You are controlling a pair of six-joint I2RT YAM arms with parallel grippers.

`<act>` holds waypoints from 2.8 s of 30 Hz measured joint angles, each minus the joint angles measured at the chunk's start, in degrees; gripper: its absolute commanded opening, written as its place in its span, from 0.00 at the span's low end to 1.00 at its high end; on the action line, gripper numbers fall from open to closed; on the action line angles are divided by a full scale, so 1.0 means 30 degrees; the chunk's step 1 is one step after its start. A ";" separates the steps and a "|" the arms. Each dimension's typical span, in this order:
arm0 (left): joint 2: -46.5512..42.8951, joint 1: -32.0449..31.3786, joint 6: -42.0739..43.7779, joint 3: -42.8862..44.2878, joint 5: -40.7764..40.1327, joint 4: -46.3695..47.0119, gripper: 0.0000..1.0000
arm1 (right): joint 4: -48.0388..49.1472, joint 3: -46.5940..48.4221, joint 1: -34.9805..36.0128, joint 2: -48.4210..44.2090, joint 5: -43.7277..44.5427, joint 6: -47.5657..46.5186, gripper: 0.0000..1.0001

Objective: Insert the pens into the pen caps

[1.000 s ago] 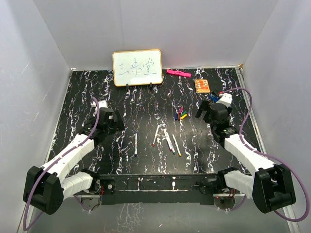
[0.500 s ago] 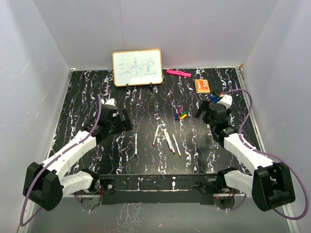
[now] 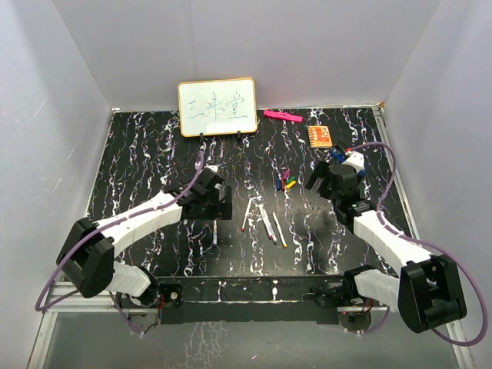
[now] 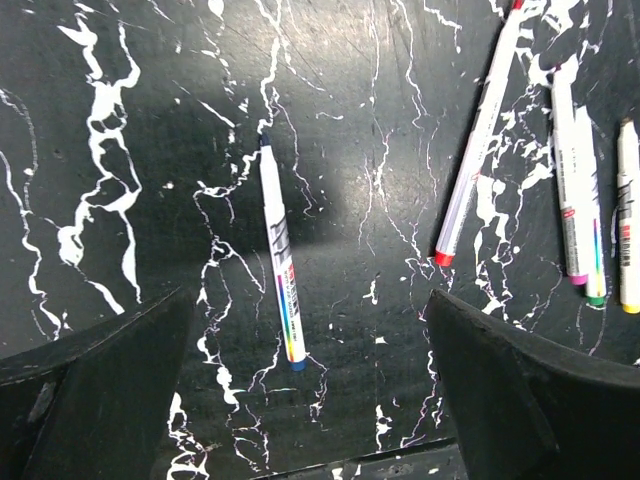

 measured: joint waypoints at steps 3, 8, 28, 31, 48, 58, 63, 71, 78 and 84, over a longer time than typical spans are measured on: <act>0.1042 -0.0685 -0.0160 0.0474 -0.0481 -0.0357 0.99 | -0.0022 -0.0007 0.0000 -0.0670 -0.0022 0.0051 0.98; 0.2747 -0.1304 -0.0393 0.1173 -0.1472 -0.1545 0.99 | -0.0226 -0.0007 0.0000 -0.1093 0.0095 0.0109 0.98; 0.3905 -0.1443 -0.0423 0.1566 -0.1960 -0.2703 0.77 | -0.1479 -0.0007 0.0000 -0.0474 -0.0204 0.0641 0.98; 0.3920 -0.1464 -0.0415 0.1486 -0.1974 -0.2652 0.76 | -0.1479 -0.0007 0.0000 -0.0466 -0.0204 0.0641 0.98; 0.4575 -0.0248 -0.0495 0.0605 -0.1319 -0.1843 0.64 | -0.1603 -0.0102 0.0000 -0.0211 -0.0197 0.0634 0.98; 0.4998 0.0058 -0.0452 0.0597 0.0219 -0.1056 0.56 | -0.1654 -0.0117 0.0000 -0.0189 -0.0219 0.0634 0.98; 0.5115 0.0087 -0.0386 0.0605 0.0517 -0.0933 0.49 | -0.1654 -0.0117 0.0000 -0.0189 -0.0364 0.0634 0.98; 0.5865 0.0262 -0.0051 0.1326 0.0867 -0.1596 0.32 | -0.1647 -0.0124 0.0000 -0.0189 -0.0634 0.0634 0.98; 0.5974 0.0328 0.0189 0.1370 0.1217 -0.1647 0.07 | -0.1661 -0.0124 0.0000 -0.0291 -0.0634 0.0634 0.98; 0.6069 0.0423 0.0415 0.1297 0.1450 -0.1574 0.00 | -0.1894 -0.0124 0.0000 -0.0444 -0.0634 0.0627 0.98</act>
